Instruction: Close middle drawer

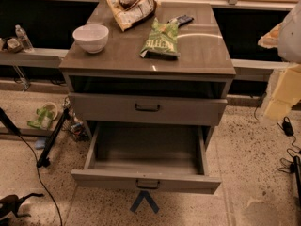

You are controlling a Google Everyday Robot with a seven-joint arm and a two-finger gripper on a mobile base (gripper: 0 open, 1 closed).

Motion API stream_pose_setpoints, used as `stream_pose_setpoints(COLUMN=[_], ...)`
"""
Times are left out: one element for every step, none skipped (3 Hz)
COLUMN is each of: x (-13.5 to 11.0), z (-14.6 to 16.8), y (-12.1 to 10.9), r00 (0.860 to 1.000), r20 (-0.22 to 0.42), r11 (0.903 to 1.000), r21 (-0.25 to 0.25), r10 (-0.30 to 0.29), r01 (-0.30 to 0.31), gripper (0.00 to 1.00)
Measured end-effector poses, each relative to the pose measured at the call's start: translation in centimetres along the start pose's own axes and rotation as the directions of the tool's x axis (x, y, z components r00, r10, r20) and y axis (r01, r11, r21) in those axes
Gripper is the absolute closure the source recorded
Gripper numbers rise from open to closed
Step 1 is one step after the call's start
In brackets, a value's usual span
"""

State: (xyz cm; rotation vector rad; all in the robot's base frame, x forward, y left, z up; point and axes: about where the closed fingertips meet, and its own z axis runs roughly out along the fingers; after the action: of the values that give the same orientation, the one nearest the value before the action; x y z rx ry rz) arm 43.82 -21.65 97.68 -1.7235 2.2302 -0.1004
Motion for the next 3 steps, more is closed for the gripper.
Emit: stream_pose_setpoints(x=[-0.3, -1.0, -4.5], z=[-0.1, 2.0, 9.6], y=[0.0, 0.7, 5.8], r00=[1.000, 0.999, 0.977], r20=[0.003, 0.047, 0.215], r11=[0.9999, 1.0000, 0.9973], r21=[0.013, 0.004, -0.066], r10=[-0.008, -0.009, -0.019], r01=[0.008, 0.009, 0.034], gripper=[0.00, 0.16, 0.47])
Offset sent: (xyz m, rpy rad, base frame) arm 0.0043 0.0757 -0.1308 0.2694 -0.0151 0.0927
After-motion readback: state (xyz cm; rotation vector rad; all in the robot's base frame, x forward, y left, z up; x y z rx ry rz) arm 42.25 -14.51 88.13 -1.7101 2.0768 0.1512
